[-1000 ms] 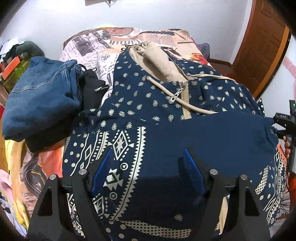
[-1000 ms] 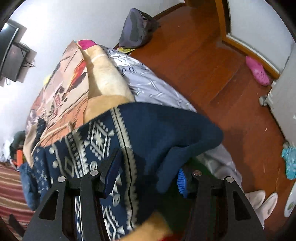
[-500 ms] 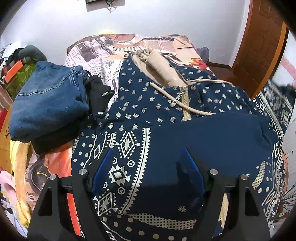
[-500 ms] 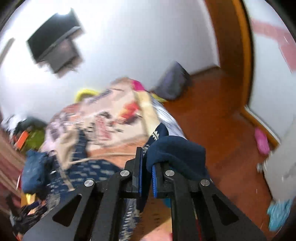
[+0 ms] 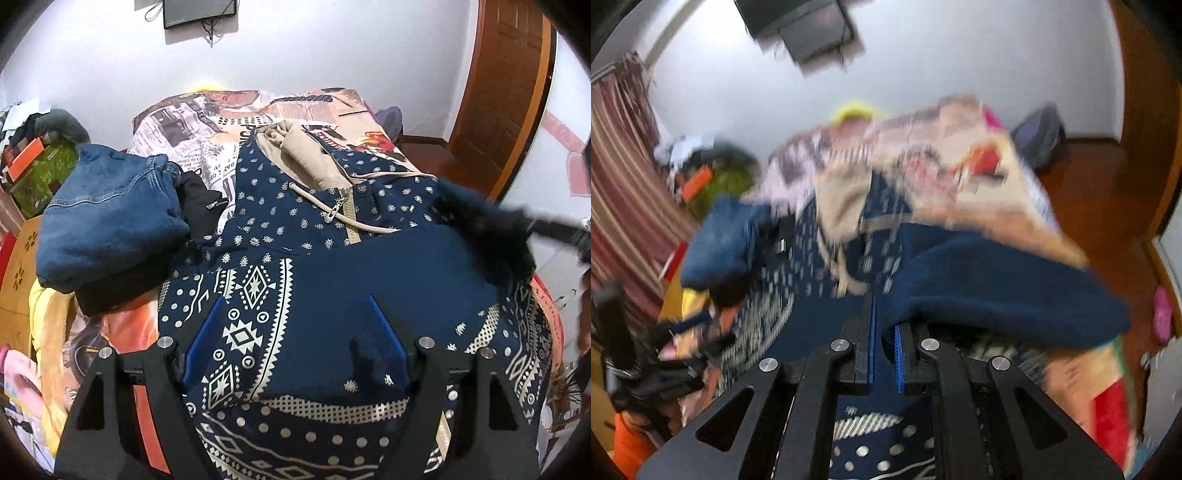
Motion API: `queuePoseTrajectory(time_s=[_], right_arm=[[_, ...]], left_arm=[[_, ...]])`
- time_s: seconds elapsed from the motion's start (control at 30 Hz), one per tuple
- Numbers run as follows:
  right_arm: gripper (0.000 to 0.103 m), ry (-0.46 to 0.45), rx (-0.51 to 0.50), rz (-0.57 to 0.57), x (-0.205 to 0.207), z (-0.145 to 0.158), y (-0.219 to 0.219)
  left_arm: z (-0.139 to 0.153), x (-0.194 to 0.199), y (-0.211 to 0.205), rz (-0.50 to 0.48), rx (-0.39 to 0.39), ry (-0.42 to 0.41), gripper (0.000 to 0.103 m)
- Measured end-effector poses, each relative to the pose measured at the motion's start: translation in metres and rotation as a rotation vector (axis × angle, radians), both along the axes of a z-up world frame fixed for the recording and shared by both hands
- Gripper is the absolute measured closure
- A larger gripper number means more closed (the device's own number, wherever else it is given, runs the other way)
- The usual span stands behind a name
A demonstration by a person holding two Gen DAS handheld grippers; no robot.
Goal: Fold large clothes
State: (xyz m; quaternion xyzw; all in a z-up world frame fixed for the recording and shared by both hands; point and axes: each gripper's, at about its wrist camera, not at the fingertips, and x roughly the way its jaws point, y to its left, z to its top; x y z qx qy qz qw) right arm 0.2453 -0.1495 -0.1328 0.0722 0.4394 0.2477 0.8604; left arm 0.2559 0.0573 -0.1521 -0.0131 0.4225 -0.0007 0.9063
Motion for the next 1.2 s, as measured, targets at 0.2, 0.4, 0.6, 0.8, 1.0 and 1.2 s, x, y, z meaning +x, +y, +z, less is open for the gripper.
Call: queuePoseTrajectory(time_s=[0.2, 0.4, 0.6, 0.8, 1.0, 1.2], right_arm=[[0.095, 0.09, -0.059, 0.013, -0.009, -0.019, 0.01], [0.071, 0.075, -0.083, 0.036, -0.026, 0.004, -0.001], [0.046, -0.07, -0.04, -0.099, -0.034, 0.042, -0.042], [0.045, -0.067, 0.074, -0.347, -0.015, 0.042, -0.105], [0.045, 0.06, 0.169, -0.514, 0.005, 0.001, -0.156], [0.045, 0.22, 0.233, -0.533, 0.023, -0.047, -0.172]], left_arm=[[-0.002, -0.009, 0.003, -0.003, -0.004, 0.006, 0.027], [-0.003, -0.01, 0.0, 0.016, 0.023, -0.014, 0.027], [0.009, -0.009, -0.008, 0.012, 0.039, -0.064, 0.027], [0.015, -0.004, -0.018, 0.005, 0.037, -0.092, 0.027], [0.012, 0.003, -0.025, -0.004, 0.046, -0.089, 0.027], [0.0, 0.013, -0.026, 0.005, 0.033, -0.051, 0.027]])
